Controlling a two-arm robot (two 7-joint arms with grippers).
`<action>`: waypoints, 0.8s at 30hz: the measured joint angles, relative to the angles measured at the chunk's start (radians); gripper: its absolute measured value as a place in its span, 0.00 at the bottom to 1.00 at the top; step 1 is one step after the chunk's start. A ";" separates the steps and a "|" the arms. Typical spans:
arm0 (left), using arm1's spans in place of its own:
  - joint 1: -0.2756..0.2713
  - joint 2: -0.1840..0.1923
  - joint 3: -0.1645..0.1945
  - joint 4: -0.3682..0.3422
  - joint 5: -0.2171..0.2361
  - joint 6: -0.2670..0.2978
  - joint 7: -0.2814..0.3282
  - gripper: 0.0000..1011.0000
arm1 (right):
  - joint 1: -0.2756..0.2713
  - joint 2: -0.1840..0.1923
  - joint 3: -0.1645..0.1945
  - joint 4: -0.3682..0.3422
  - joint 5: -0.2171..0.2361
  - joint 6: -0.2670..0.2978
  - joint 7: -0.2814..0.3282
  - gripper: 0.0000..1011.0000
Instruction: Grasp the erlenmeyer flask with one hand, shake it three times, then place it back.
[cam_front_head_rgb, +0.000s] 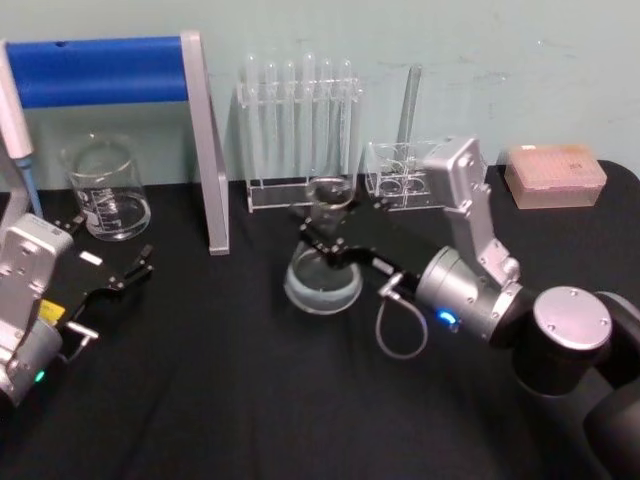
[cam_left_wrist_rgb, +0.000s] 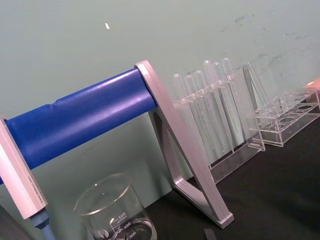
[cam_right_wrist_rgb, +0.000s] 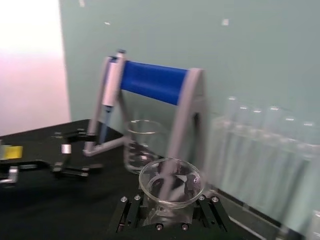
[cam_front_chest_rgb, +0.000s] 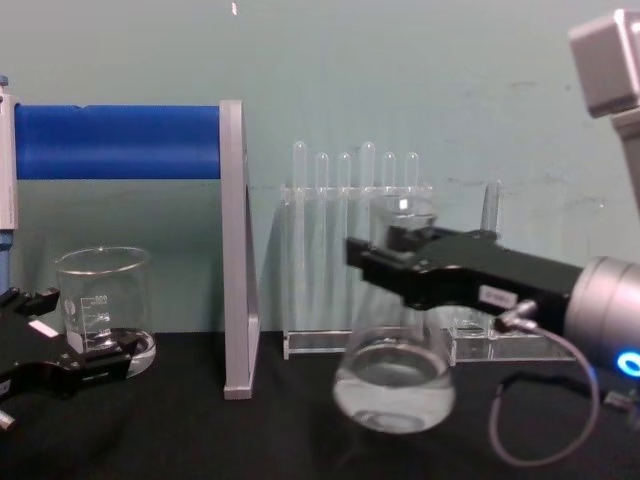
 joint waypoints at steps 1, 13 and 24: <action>0.000 0.000 0.000 0.000 0.000 0.000 0.000 0.99 | 0.001 0.001 0.006 0.004 -0.003 -0.001 -0.006 0.45; 0.000 0.000 0.000 0.000 0.000 0.000 0.000 0.99 | 0.008 0.005 0.094 0.043 -0.046 -0.005 -0.082 0.45; 0.000 0.000 0.000 0.000 0.000 0.000 0.000 0.99 | 0.006 -0.002 0.140 0.060 -0.080 -0.004 -0.112 0.45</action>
